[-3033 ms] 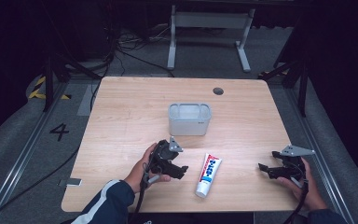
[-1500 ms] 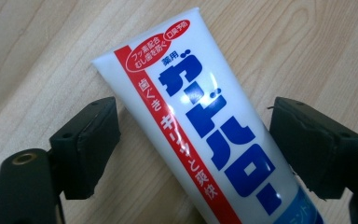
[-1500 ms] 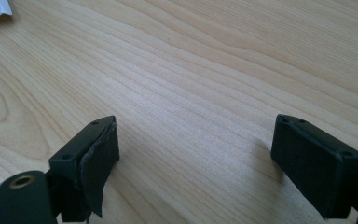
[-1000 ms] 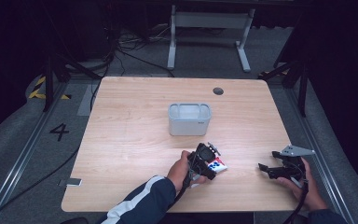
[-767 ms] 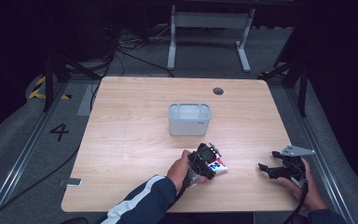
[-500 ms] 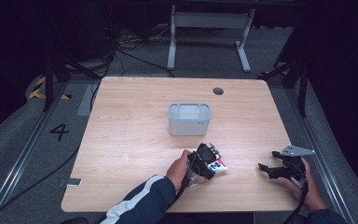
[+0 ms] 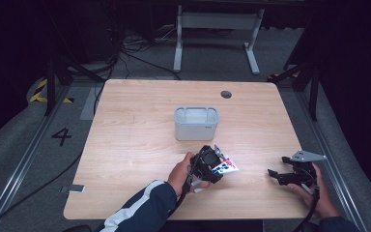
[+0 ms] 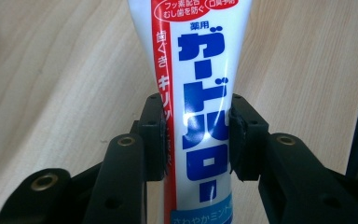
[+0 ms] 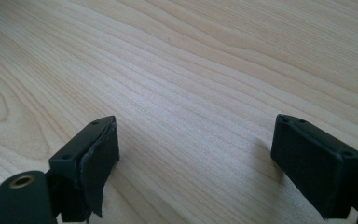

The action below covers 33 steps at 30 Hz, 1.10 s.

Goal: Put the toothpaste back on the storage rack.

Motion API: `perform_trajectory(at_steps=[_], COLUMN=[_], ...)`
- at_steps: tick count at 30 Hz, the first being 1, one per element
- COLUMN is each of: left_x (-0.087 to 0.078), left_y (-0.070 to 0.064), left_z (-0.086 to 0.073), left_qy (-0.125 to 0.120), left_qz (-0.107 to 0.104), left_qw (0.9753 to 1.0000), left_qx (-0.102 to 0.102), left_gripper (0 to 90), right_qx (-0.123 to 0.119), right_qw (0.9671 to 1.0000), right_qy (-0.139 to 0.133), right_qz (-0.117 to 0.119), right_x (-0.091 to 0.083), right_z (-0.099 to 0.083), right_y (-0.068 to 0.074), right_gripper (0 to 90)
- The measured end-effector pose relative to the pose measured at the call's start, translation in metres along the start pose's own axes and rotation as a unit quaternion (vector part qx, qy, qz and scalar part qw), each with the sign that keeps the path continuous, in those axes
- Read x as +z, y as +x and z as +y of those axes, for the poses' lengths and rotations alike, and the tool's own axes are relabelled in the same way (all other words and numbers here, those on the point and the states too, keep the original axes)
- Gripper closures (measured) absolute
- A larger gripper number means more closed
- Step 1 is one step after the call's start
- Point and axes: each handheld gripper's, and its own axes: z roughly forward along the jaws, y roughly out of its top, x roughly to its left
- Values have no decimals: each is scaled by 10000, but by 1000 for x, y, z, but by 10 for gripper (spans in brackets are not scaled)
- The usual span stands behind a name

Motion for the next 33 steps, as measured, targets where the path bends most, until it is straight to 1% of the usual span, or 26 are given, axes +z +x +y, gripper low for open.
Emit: perform_trajectory(at_steps=[4, 5, 9, 10, 11, 12, 13, 14, 15, 16, 17, 18, 20, 21, 22, 25, 26, 29, 30, 31, 33], left_x=[-11, -14, -27, -31, -33, -36, -36, -39, -44, -44, -49, -49, -54, -56, -58, -63, -65, -69, -71, -72, -74], left_y=[1, 2, 4, 5, 7, 8, 8, 9, 12, 12, 15, 15, 18, 20, 22, 27, 29, 34, 37, 38, 42], left_z=[1, 2, 6, 7, 8, 9, 9, 11, 13, 13, 16, 16, 18, 19, 20, 22, 23, 25, 26, 26, 28], left_qy=[-289, -305, -586, -647, -736, -791, -791, -813, -922, -922, -1024, -1024, -1106, -1162, -1201, -1368, -1390, -1505, -1556, -1549, -1633], left_qz=[-4, 7, -7, -18, -22, -41, -41, -51, -52, -52, -32, -32, -29, -14, -13, -13, -10, 31, 75, 104, 156], left_qw=[9996, 9995, 9982, 9979, 9972, 9968, 9968, 9966, 9957, 9957, 9947, 9947, 9939, 9932, 9928, 9906, 9903, 9886, 9878, 9879, 9864], left_qx=[56, 43, 86, 58, 95, 59, 59, 97, 80, 80, 43, 43, 33, 4, 22, -56, -51, -48, -37, -37, -43], left_gripper=[639, 639, 639, 639, 639, 640, 639, 639, 639, 639, 639, 639, 640, 640, 640, 640, 640, 640, 640, 640, 640], right_qx=[0, 1, -1, 0, 0, -1, -1, -1, -1, -1, -3, -3, 1, 0, -1, 0, 0, 0, 0, -6, -1], right_qw=[10000, 10000, 10000, 10000, 10000, 10000, 10000, 10000, 10000, 10000, 10000, 10000, 10000, 10000, 10000, 10000, 10000, 10000, 10000, 10000, 10000], right_qy=[-1, 0, 0, -1, 0, -1, -1, 0, 0, 0, 0, 0, -1, -1, -1, -1, 0, -1, -1, -5, -1], right_qz=[0, 0, -2, 0, 0, -1, -1, -1, -1, -1, -1, -1, 0, -1, 0, -1, -1, 1, 0, 0, 0], right_x=[0, 0, 0, 0, 0, 0, 0, 0, 0, 0, 0, 0, 0, 0, 0, 0, 0, 0, 0, 0, 0], right_z=[0, 0, 0, 0, 0, 0, 0, 0, 0, 0, 0, 0, 0, 0, 0, 0, 0, 0, 0, 0, 0], right_y=[0, 0, 0, 0, 0, 0, 0, 0, 0, 0, 0, 0, 0, 0, 0, 0, 0, 0, 0, 0, 0], right_gripper=[154, 154, 155, 154, 154, 155, 155, 155, 155, 155, 155, 155, 155, 155, 155, 154, 155, 154, 155, 155, 154])
